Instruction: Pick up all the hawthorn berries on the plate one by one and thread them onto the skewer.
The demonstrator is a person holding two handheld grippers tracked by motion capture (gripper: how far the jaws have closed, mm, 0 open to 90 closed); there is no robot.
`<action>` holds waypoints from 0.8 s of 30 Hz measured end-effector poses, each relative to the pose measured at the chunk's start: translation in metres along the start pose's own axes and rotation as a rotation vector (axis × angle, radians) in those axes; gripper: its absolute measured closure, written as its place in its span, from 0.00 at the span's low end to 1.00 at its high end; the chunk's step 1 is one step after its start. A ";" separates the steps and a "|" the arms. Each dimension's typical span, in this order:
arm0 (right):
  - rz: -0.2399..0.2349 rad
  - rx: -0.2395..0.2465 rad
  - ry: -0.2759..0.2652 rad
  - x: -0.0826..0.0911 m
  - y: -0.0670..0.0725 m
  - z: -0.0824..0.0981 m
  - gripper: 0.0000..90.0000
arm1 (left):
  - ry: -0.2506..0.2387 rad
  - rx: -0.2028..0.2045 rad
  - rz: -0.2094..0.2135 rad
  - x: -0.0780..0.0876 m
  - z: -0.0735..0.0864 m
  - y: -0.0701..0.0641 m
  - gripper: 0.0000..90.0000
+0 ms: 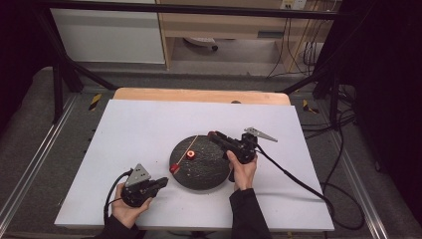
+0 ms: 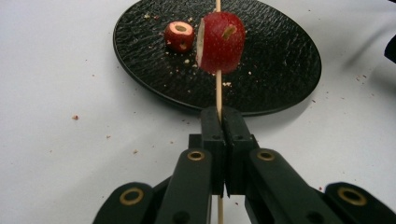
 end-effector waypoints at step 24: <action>0.008 -0.049 -0.131 -0.005 -0.003 -0.009 0.71 | -0.018 0.022 0.018 -0.006 -0.005 -0.013 0.98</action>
Point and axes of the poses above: each handheld gripper's, and its own axes: x roughly backward along the jaws, z roughly out of its underside, y roughly to its left, the point moved 4 cm from there along -x, roughly forward along the jaws, and after that the axes turned 5 degrees about z, right-handed, at the moved point
